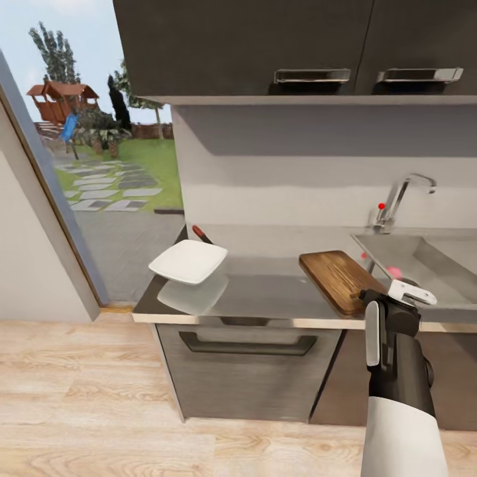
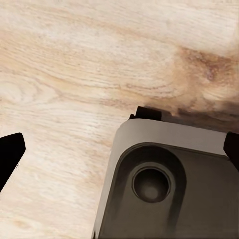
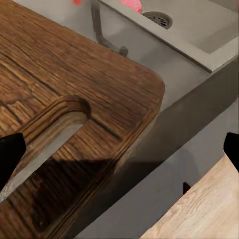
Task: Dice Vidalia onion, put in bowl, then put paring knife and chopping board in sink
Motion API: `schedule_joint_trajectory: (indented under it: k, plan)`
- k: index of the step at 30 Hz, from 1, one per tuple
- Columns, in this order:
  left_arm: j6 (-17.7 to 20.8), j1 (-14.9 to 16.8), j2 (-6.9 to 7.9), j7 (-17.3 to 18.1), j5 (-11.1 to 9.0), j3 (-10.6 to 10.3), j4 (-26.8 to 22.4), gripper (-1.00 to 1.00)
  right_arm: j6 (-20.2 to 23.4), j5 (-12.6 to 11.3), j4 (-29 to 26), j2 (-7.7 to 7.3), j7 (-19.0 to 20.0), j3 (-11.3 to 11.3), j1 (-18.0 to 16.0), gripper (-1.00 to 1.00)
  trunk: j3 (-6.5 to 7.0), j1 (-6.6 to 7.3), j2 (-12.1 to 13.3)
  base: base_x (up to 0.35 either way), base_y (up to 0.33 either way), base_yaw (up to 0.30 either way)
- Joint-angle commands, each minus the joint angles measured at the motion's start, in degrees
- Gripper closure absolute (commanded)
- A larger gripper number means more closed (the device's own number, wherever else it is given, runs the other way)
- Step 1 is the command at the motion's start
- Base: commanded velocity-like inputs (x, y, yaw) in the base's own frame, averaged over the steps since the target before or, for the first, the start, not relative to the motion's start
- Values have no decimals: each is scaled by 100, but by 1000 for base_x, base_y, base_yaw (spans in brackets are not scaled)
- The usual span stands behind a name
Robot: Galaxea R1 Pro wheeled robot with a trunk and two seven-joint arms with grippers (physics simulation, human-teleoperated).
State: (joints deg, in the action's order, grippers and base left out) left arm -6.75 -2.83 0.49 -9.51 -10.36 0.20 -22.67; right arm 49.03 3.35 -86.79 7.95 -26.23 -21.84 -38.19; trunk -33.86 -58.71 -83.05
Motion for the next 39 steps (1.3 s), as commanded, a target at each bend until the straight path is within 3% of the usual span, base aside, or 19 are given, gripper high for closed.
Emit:
schedule_joint_trajectory:
  k: [1, 14, 39]
  plan:
    - [-11, -2, 2, -7, -53, -11, -9, -100, 37, 34, -5, 5, 12, -5, -5, -100, -12, -2, -3, 149, 114, 0]
    - [-11, -4, 2, -7, -53, -11, -9, -100, 41, 34, -5, 5, 12, -5, -5, -100, -98, -2, -3, 52, 32, 0]
    - [-11, -1, 2, -7, -53, -11, 0, -100, 41, 42, -5, -10, 12, -30, -4, -100, -115, -2, -3, 0, 0, 0]
